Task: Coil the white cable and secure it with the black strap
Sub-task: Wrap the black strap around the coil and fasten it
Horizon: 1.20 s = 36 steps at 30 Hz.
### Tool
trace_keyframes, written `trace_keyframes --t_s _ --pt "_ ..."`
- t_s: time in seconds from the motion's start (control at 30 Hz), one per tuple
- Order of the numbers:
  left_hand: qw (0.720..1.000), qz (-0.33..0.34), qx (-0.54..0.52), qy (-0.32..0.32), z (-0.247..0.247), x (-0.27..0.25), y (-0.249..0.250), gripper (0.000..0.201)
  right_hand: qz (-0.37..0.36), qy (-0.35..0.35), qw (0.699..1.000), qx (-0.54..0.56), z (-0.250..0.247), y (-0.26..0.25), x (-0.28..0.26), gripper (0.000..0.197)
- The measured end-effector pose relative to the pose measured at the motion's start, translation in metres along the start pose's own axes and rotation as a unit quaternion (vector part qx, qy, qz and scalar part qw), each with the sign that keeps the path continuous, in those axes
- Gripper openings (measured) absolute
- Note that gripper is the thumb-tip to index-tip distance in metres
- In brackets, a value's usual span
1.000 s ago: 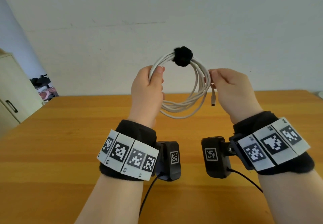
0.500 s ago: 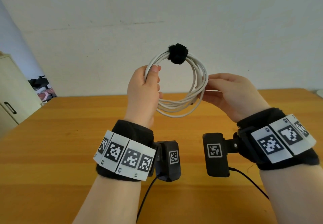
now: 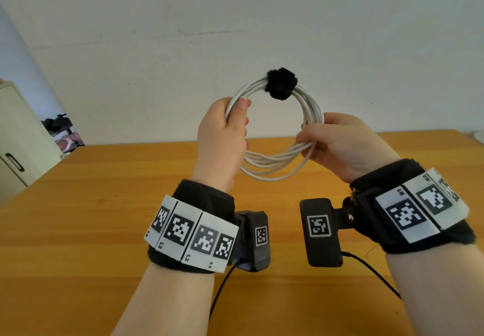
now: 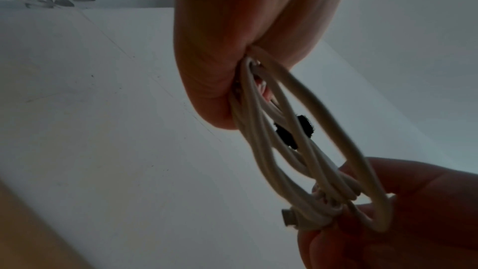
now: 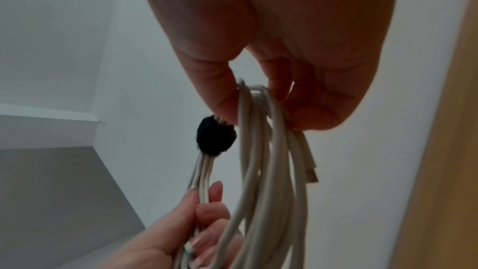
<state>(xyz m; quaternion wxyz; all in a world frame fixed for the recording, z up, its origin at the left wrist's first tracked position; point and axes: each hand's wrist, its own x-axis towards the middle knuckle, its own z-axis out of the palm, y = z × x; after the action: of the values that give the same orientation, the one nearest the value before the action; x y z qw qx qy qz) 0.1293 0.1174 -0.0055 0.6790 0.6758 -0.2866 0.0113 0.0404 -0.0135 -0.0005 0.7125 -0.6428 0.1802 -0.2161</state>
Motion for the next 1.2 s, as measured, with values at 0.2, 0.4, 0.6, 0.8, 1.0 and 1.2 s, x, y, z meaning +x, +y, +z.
trace_keyframes --t_s 0.2,0.4,0.6,0.8,1.0,1.2 --pt "1.0 -0.002 -0.003 -0.005 0.002 -0.001 0.0 0.023 -0.021 0.031 0.999 -0.004 -0.001 0.003 0.002 0.024" --pt "0.999 0.017 0.032 0.003 0.002 0.0 0.0 0.02 -0.022 0.045 0.995 -0.086 -0.001 0.005 0.001 0.011" --pt "0.999 0.017 0.044 0.027 -0.006 0.004 -0.003 0.019 -0.036 0.074 0.959 -0.273 -0.002 0.004 0.002 0.049" --pt "0.999 -0.022 -0.008 0.029 -0.009 0.005 -0.002 0.021 0.003 -0.009 0.997 -0.078 -0.003 -0.001 0.0 0.021" --pt "0.999 -0.037 -0.029 0.023 -0.008 0.005 -0.002 0.024 0.0 -0.031 0.999 0.032 -0.006 0.004 0.0 0.018" --pt "0.999 -0.031 -0.017 0.033 -0.009 0.005 -0.003 0.024 0.048 -0.054 0.989 0.129 -0.007 0.003 0.002 0.022"
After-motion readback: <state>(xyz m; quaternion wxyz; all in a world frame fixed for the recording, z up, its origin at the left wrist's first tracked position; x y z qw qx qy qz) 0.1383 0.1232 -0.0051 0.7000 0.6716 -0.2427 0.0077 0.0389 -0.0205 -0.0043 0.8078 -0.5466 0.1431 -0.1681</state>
